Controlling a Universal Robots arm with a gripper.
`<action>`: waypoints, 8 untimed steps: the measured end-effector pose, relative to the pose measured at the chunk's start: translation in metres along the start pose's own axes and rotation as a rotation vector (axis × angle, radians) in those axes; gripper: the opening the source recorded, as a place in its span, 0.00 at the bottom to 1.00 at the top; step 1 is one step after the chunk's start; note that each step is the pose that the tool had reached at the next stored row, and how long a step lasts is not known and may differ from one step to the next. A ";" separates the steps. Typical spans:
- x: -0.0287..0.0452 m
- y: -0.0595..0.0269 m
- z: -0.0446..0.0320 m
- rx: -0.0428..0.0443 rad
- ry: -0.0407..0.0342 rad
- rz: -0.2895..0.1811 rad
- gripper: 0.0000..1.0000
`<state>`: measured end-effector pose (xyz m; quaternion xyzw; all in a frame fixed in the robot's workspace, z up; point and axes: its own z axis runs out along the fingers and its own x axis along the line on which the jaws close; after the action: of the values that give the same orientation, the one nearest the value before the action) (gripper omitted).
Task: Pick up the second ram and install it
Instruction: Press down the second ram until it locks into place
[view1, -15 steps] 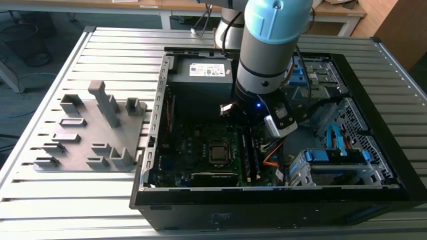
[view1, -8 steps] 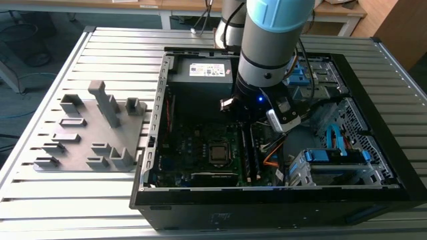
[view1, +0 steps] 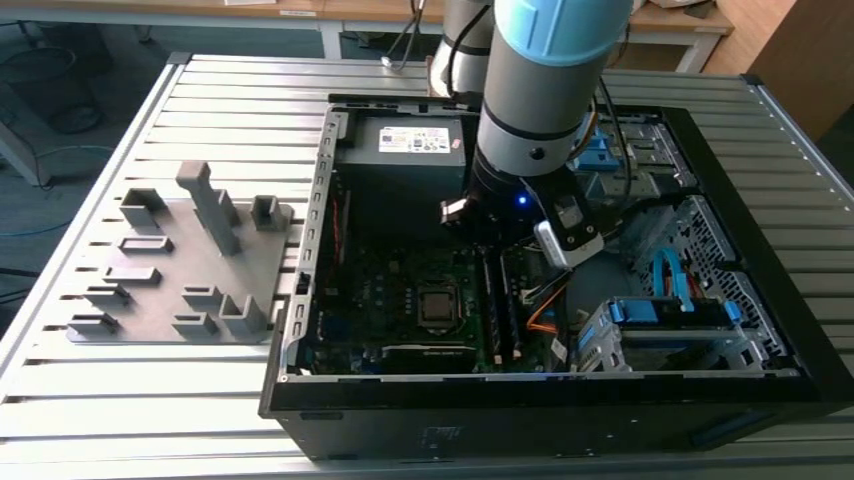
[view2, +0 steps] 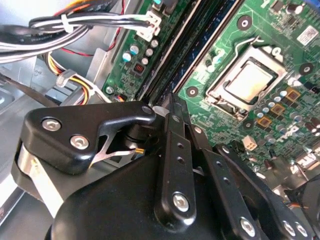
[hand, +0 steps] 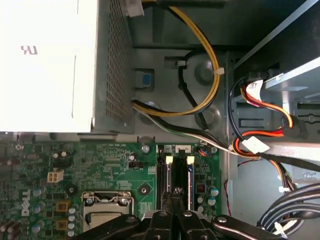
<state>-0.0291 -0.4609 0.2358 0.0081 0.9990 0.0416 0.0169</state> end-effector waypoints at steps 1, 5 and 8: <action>0.0000 -0.0013 -0.0001 0.0000 0.0000 0.000 0.10; -0.0001 -0.0079 -0.0006 0.0000 0.0000 0.000 0.10; -0.0002 -0.0117 -0.0010 0.0001 0.0000 0.000 0.10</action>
<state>-0.0291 -0.4726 0.2358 0.0081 0.9990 0.0415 0.0169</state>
